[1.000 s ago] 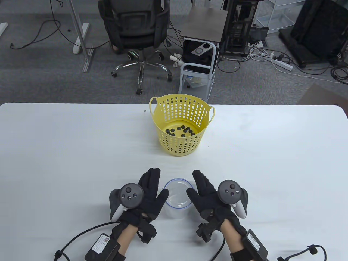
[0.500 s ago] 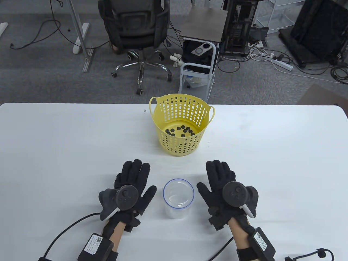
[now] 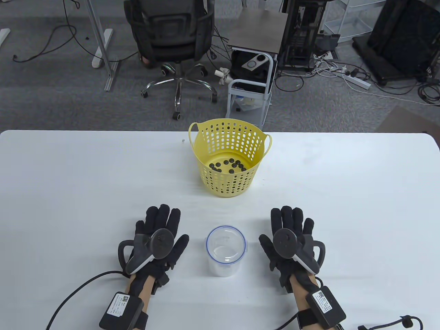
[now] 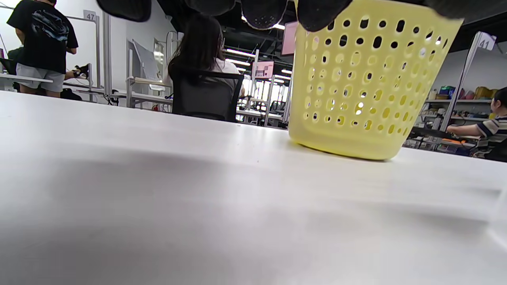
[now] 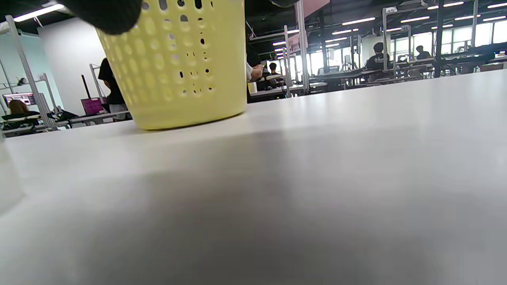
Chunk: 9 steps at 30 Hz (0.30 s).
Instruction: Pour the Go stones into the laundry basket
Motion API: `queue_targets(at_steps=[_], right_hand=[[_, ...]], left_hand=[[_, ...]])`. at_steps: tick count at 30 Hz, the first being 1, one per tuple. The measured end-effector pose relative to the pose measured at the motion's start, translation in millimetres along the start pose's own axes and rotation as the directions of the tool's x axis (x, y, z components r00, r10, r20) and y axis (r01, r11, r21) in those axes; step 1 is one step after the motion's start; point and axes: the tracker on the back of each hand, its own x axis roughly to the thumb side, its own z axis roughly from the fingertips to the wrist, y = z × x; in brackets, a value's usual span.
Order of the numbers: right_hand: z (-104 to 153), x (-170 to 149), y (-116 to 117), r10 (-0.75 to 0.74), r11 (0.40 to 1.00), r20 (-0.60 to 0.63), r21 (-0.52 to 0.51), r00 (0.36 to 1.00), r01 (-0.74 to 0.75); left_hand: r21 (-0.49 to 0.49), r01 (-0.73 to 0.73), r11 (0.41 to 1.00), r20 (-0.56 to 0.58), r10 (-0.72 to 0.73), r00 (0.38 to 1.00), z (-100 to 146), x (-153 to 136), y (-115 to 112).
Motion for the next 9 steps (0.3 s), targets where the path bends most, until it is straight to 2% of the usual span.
queue_targets(at_steps=[3, 9], right_hand=[[-1.7, -1.3, 3.9, 0.021, 0.999, -0.018, 0.037, 1.0, -0.02], [-3.8, 0.6, 5.1, 0.019, 0.998, -0.01, 0.056, 1.0, -0.019]], left_hand=[[-0.052, 0.006, 0.999, -0.017, -0.007, 1.0, -2.4, 0.5, -3.5], [-0.082, 0.004, 0.997, -0.02, -0.006, 1.0, -7.1, 2.5, -9.5]])
